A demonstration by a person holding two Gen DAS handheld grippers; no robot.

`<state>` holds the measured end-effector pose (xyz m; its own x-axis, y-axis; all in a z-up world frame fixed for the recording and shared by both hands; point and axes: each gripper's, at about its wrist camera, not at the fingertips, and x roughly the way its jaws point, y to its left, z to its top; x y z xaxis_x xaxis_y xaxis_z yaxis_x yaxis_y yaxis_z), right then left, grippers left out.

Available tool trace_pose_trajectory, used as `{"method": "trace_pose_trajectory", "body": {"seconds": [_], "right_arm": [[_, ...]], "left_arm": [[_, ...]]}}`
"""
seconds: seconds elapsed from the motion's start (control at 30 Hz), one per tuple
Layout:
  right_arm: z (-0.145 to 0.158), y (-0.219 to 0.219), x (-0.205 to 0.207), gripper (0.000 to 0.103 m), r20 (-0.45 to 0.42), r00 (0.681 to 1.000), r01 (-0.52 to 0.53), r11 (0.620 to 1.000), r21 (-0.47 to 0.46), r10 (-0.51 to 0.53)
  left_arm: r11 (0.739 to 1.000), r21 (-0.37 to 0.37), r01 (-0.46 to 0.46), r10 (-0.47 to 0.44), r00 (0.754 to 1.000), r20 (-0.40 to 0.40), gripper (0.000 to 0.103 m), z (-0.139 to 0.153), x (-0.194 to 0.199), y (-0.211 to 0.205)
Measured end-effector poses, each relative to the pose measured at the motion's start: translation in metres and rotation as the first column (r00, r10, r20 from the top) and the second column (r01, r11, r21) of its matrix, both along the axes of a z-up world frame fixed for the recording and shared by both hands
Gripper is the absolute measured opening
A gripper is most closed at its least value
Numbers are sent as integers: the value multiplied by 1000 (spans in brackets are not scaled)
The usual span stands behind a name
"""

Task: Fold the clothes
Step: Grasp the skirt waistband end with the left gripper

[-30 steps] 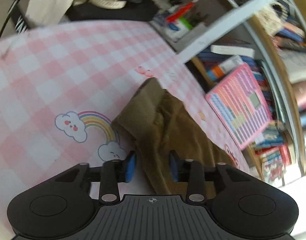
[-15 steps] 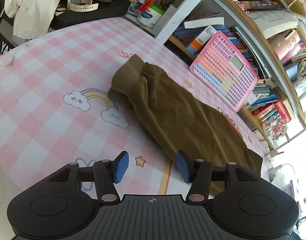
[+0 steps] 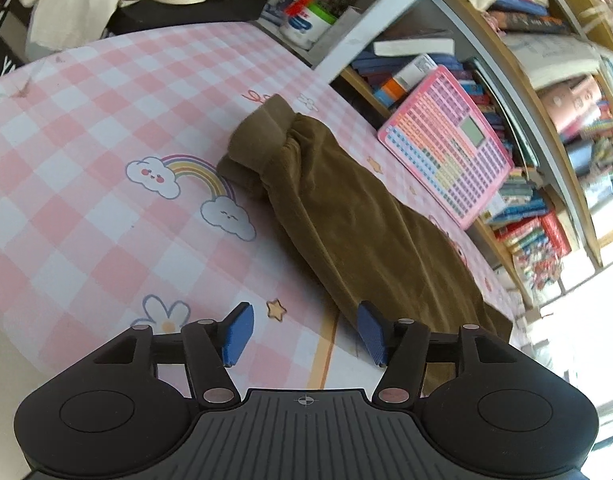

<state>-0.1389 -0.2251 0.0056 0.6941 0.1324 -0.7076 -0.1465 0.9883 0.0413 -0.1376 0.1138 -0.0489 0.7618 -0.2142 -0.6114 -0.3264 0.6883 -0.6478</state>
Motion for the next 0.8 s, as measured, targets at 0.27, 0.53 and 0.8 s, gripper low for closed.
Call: {"method": "trace_pose_trajectory", "body": {"seconds": [0.27, 0.53, 0.8], "right_arm": [[2, 15, 18, 78, 11, 999, -42, 998, -49, 43], [0, 61, 78, 78, 64, 989, -128, 986, -102, 135], [-29, 110, 101, 75, 34, 949, -301, 931, -205, 315]], "left_arm": [[975, -181, -133, 134, 991, -3, 58, -22, 26, 30], [934, -273, -230, 237, 972, -9, 58, -31, 49, 45], [910, -284, -301, 310, 951, -15, 26, -38, 58, 38]]}}
